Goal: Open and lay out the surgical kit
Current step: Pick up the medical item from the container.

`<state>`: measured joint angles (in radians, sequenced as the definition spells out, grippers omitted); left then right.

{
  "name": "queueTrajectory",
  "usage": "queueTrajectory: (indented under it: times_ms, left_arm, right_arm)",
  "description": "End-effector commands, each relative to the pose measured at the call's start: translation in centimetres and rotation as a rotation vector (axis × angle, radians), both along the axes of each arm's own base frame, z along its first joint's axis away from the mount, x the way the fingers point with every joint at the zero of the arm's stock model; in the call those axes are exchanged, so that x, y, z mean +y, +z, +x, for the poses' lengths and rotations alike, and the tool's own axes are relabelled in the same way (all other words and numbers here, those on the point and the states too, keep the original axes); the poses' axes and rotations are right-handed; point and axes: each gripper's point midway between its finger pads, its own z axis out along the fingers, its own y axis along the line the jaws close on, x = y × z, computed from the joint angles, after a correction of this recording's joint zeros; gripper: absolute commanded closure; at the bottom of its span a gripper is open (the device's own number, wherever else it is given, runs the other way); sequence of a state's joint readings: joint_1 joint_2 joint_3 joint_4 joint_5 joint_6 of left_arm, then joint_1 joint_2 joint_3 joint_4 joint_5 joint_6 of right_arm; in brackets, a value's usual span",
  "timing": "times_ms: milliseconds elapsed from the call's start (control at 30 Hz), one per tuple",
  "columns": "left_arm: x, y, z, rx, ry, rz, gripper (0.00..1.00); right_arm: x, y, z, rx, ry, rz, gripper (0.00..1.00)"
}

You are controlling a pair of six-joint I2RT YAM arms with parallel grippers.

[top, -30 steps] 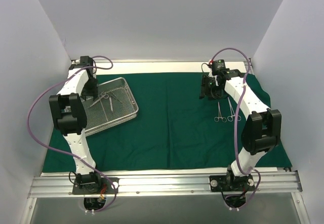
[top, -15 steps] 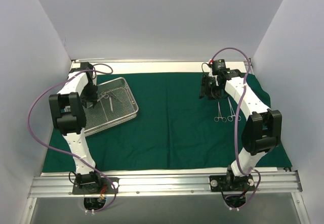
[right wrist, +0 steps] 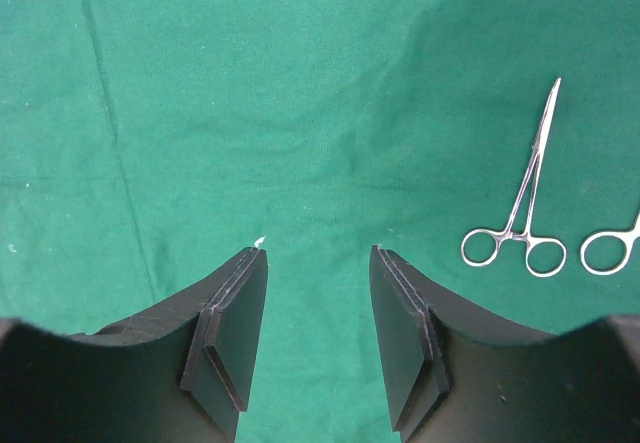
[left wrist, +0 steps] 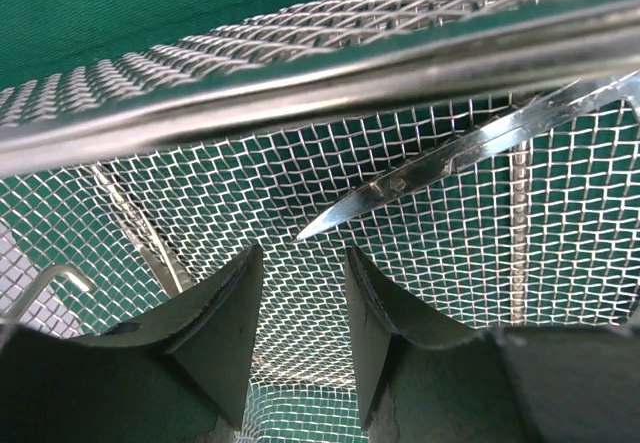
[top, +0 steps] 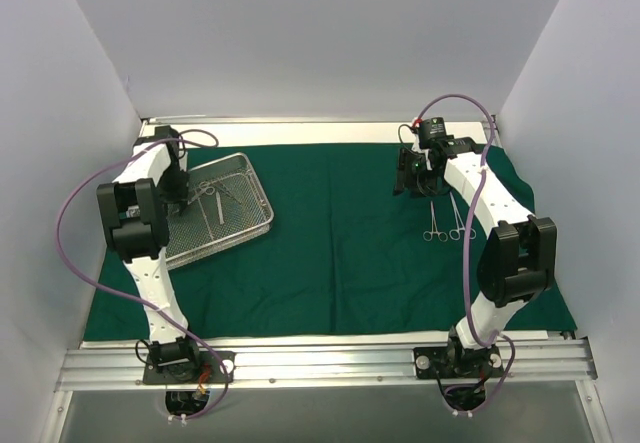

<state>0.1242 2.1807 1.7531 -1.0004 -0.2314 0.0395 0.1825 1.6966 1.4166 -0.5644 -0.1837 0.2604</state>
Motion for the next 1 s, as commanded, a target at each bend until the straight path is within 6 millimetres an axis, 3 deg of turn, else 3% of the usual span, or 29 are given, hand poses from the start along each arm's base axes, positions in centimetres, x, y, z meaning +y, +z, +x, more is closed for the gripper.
queueTrajectory:
  times_ms: [0,367,567,633,833,967]
  left_arm:
    - [0.3,0.4,1.8,-0.05,-0.011,-0.003,0.53]
    - [0.3,-1.3,2.5,-0.025,-0.033,-0.014,0.59]
    - [-0.2,-2.1,2.5,-0.013,-0.031,-0.04,0.73]
    - [-0.2,-2.0,2.3,-0.01,-0.027,-0.036,0.82]
    - [-0.1,-1.5,1.3,0.001,-0.013,-0.026,0.98]
    - [-0.4,0.2,1.0,-0.028,-0.001,-0.032,0.98]
  right_arm:
    - [-0.4,1.5,-0.4,-0.026,-0.008,-0.002,0.54]
    - [-0.6,1.4,-0.3,-0.018,-0.01,-0.016,0.54]
    - [-0.6,1.5,-0.1,-0.017,-0.011,-0.017,0.54]
    - [-0.6,1.6,0.1,-0.02,-0.011,-0.018,0.54]
    - [-0.6,1.4,0.2,-0.018,-0.015,-0.015,0.54]
    - [-0.5,1.3,0.2,-0.018,-0.018,-0.011,0.54]
